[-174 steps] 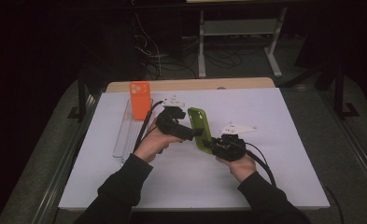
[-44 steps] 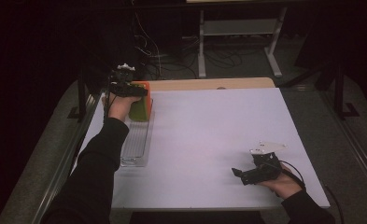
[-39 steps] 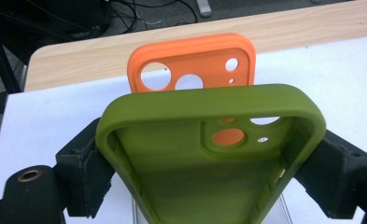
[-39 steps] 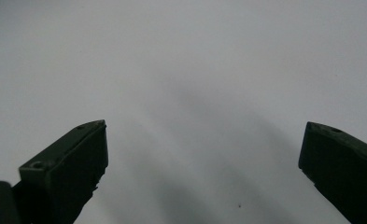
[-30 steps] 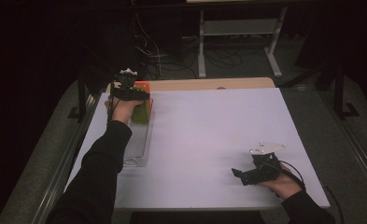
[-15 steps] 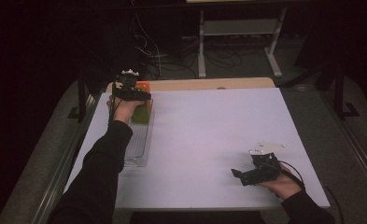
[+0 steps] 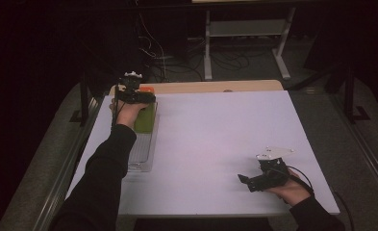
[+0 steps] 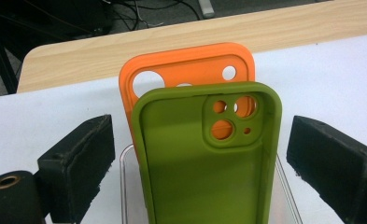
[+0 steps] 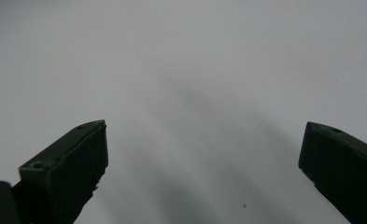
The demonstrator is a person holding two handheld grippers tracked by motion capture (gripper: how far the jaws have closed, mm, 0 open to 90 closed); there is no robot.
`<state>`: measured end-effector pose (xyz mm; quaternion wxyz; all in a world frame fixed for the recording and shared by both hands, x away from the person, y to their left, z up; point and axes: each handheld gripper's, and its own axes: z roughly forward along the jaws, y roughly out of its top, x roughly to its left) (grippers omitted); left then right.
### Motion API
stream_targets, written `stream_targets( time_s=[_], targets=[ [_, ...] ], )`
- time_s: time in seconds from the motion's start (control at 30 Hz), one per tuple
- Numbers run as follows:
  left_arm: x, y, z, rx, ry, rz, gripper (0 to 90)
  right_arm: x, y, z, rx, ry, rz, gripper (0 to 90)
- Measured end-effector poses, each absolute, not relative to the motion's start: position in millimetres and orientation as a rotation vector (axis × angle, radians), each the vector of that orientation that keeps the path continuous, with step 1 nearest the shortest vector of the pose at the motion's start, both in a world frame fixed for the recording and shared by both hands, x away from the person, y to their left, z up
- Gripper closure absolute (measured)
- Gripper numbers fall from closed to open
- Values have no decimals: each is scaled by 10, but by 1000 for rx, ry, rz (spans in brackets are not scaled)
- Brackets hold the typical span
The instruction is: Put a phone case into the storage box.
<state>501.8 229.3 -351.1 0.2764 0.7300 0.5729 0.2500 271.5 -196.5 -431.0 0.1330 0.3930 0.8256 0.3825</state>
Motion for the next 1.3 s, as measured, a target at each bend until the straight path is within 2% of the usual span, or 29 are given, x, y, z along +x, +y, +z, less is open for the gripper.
stream_targets(
  time_s=[0.3, 0.67, 1.03, 1.3],
  targets=[
    [4891, 2366, -3384, 1997, 1429, 591, 54, 2716, -1958, -4305, 1112, 2407, 1103, 7],
    [4587, 2441, -3222, 2031, 1180, 485, 27, 2762, -1899, -4252, 1065, 2399, 1156, 1],
    [4171, 2387, -3242, 2068, 961, 391, 9, 2874, -1879, -4259, 1035, 2407, 1175, 1],
    [3834, 2345, -3291, 2050, 870, 338, 8, 2885, -1876, -4255, 1022, 2407, 1179, 1]
  ],
)
